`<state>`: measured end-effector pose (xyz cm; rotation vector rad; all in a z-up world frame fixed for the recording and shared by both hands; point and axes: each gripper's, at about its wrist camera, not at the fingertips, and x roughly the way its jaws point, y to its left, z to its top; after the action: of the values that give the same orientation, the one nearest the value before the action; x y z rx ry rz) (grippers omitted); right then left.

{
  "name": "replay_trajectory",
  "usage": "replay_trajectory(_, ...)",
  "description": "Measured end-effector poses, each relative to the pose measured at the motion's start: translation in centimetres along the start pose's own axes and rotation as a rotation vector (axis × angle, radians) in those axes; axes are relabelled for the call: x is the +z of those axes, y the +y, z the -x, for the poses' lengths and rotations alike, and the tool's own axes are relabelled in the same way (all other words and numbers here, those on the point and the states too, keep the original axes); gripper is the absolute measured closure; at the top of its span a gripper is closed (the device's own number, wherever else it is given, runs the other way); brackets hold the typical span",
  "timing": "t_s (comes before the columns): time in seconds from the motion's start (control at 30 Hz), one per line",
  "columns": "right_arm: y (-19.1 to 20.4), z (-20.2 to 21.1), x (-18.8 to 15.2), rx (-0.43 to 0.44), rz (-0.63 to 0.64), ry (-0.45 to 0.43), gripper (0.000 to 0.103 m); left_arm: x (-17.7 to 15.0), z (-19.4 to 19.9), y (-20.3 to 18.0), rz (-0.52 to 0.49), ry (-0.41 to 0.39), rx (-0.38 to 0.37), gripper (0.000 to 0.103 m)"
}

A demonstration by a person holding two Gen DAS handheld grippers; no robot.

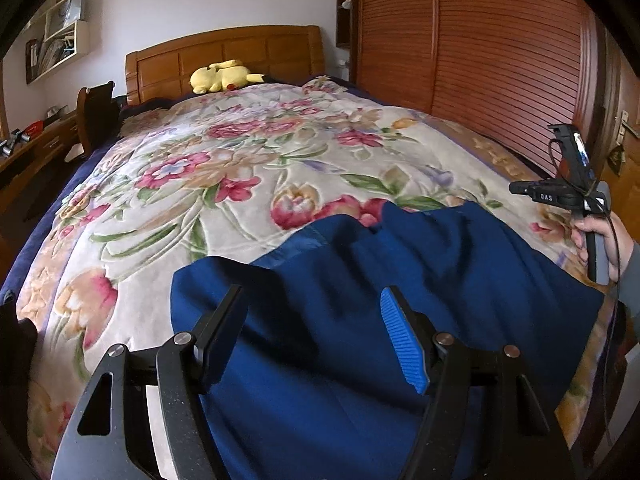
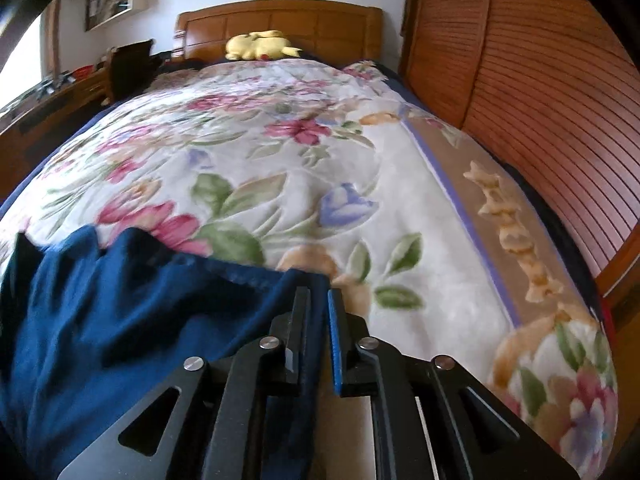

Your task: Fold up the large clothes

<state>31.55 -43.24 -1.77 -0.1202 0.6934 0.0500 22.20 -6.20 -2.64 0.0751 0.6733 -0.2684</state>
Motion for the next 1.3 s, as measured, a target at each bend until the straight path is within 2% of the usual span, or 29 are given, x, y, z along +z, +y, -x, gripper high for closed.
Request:
replay_trajectory(0.03, 0.2, 0.7, -0.5, 0.008, 0.008, -0.005, 0.083, -0.1, 0.3, -0.3, -0.004, -0.003, -0.001, 0.033)
replay_trajectory(0.1, 0.6, 2.0, -1.6, 0.026, 0.024, -0.008, 0.064, -0.3, 0.7, -0.5, -0.006, -0.009, -0.006, 0.033)
replay_trajectory(0.17, 1.3, 3.4, -2.9, 0.053, 0.035, -0.008, 0.059, -0.5, 1.1, -0.7, -0.002, -0.015, -0.015, 0.033)
replay_trajectory(0.4, 3.2, 7.2, -7.3, 0.128, 0.058, 0.014, 0.058, -1.2, 2.1, -1.2, 0.004, -0.024, -0.028, 0.033)
replay_trajectory(0.63, 4.6, 9.0, -10.6, 0.168, 0.080, 0.045, 0.058, -2.5, 3.0, -1.7, -0.002, -0.022, -0.035, 0.033)
replay_trajectory(0.87, 5.4, 10.2, -13.1, 0.148, 0.119, 0.036, 0.058, -5.7, 4.9, -1.7, 0.030, -0.006, -0.046, 0.033)
replay_trajectory(0.97, 5.1, 9.5, -13.9, 0.160, 0.119, 0.059, 0.058, -7.7, 5.5, -1.4, 0.034, 0.032, 0.004, 0.033)
replay_trajectory(1.17, 5.8, 9.5, -14.3, 0.134, 0.131, 0.031, 0.058, -9.7, 8.8, 0.7, 0.109, 0.022, 0.060, 0.033)
replay_trajectory(1.3, 6.2, 10.6, -14.3, 0.121, 0.099, 0.008, 0.058, -11.3, 9.4, 1.7, 0.143, 0.036, 0.088, 0.033)
